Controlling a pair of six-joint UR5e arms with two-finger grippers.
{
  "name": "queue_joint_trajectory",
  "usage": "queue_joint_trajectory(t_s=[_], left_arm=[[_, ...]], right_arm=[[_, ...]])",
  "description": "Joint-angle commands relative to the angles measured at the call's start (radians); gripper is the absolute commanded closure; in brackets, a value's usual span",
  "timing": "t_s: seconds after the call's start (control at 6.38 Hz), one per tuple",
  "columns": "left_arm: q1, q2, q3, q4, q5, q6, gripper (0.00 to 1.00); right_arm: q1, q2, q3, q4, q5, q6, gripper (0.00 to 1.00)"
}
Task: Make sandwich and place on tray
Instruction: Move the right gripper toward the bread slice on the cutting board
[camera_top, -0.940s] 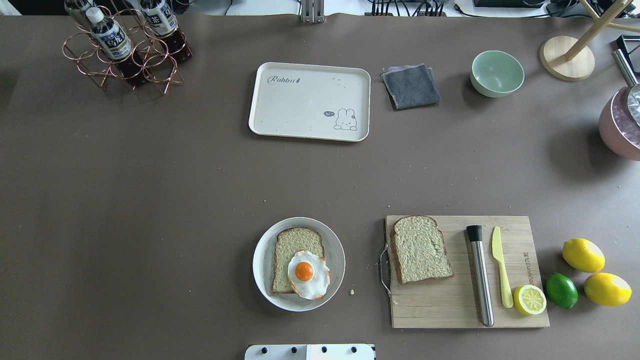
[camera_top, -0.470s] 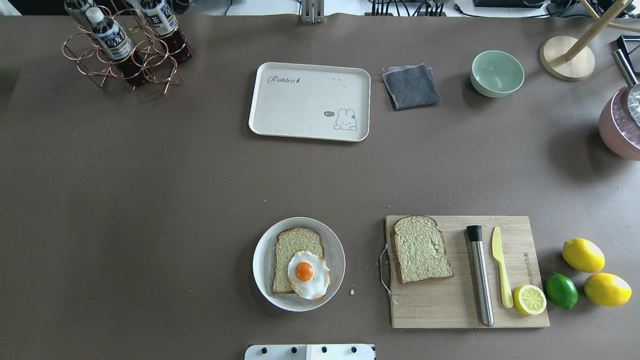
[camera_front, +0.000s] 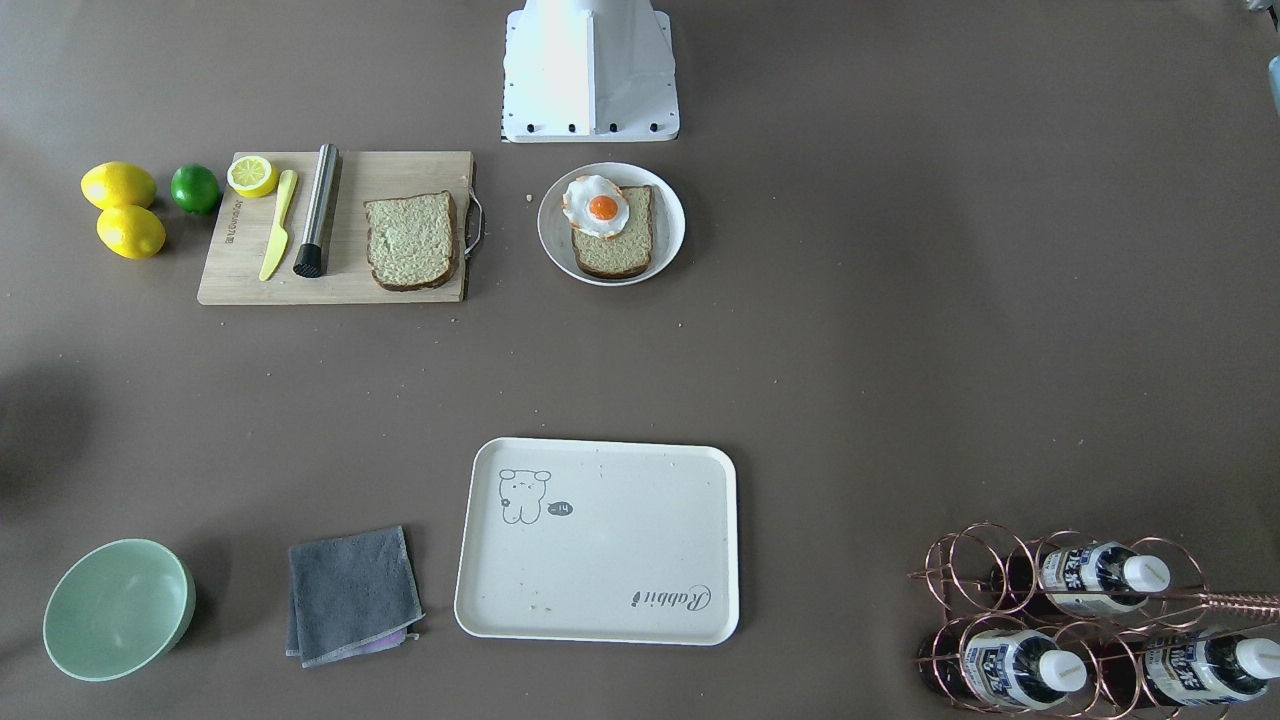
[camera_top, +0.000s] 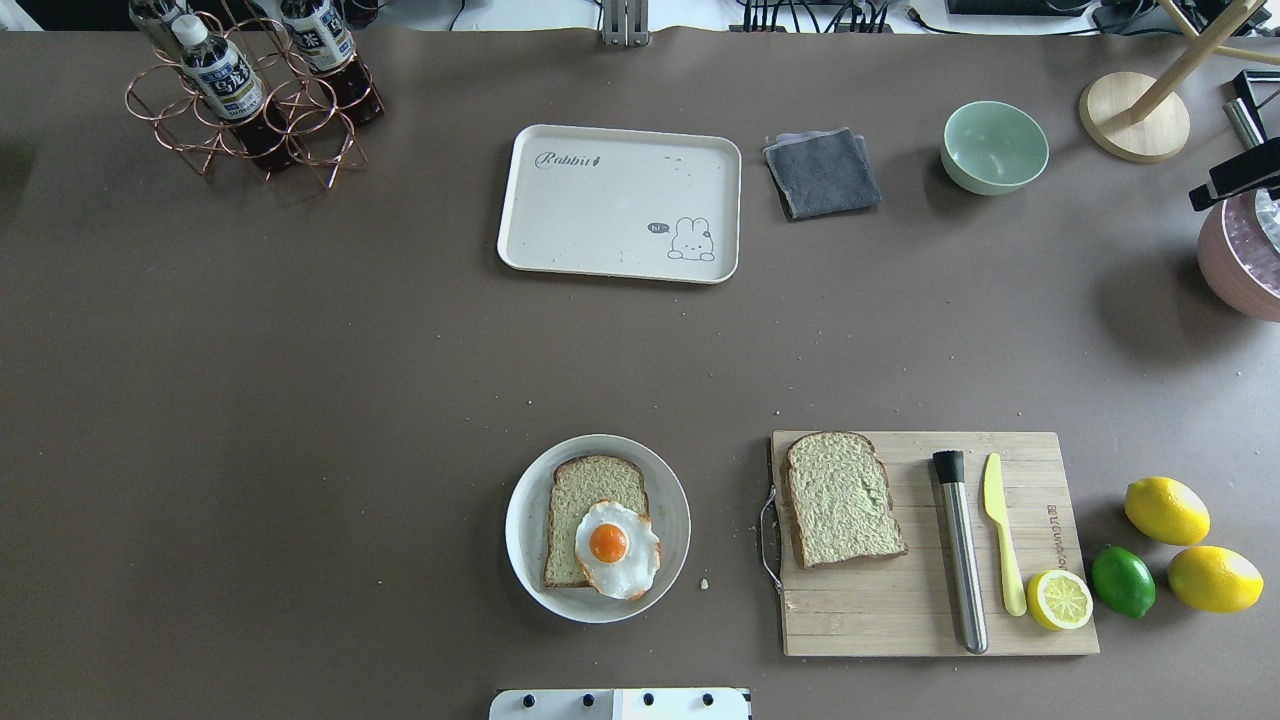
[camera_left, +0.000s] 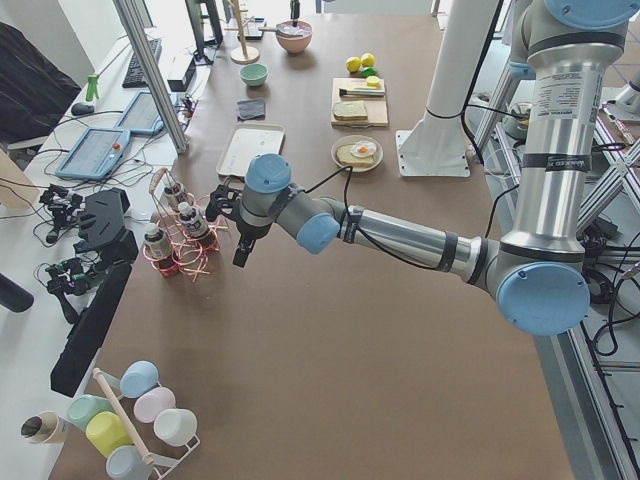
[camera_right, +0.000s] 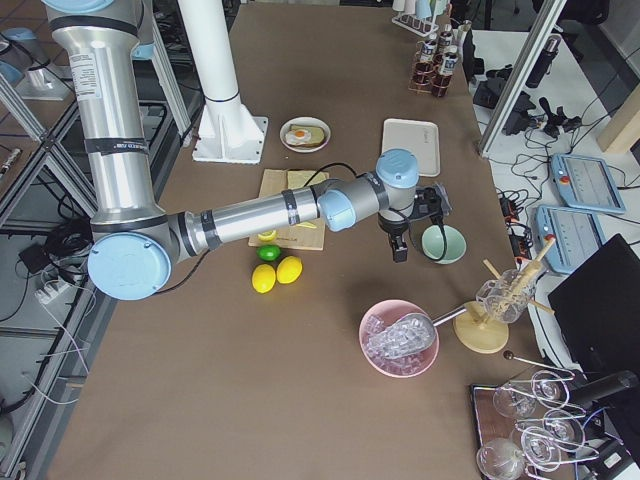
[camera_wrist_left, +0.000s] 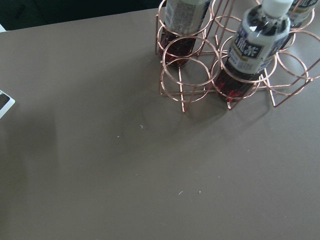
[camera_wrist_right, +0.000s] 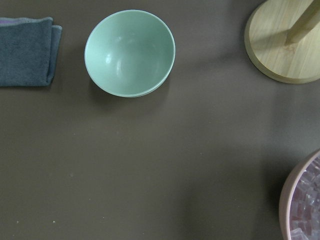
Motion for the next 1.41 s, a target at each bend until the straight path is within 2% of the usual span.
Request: queue_joint_trajectory(t_s=[0.0, 0.16, 0.31, 0.47, 0.78, 0.94, 1.1, 1.25], left_arm=[[0.025, -0.012, 0.022, -0.097, -0.009, -0.069, 0.02], [0.025, -0.011, 0.086, -0.181, -0.067, -0.069, 0.02], [0.041, -0.012, 0.087, -0.22, -0.057, -0.103, 0.02], [0.067, -0.024, 0.057, -0.222, -0.057, -0.226, 0.02], [0.132, -0.021, -0.026, -0.221, -0.057, -0.337, 0.02], [0.193, -0.021, -0.072, -0.221, -0.052, -0.447, 0.02], [0.237, -0.017, -0.104, -0.219, 0.002, -0.478, 0.02], [0.271, -0.012, -0.114, -0.217, 0.038, -0.502, 0.02]], right_arm=[[-0.042, 0.005, 0.03, 0.0, -0.001, 0.015, 0.0], [-0.045, 0.005, 0.036, 0.0, -0.001, 0.015, 0.0], [-0.052, 0.005, 0.041, 0.0, -0.001, 0.016, 0.0], [-0.075, 0.005, 0.067, 0.0, 0.001, 0.074, 0.0], [-0.202, 0.028, 0.16, 0.049, -0.01, 0.327, 0.0], [-0.248, 0.024, 0.159, 0.151, -0.022, 0.427, 0.0], [-0.322, 0.022, 0.173, 0.21, -0.076, 0.564, 0.0], [-0.403, 0.016, 0.215, 0.212, -0.145, 0.661, 0.0]])
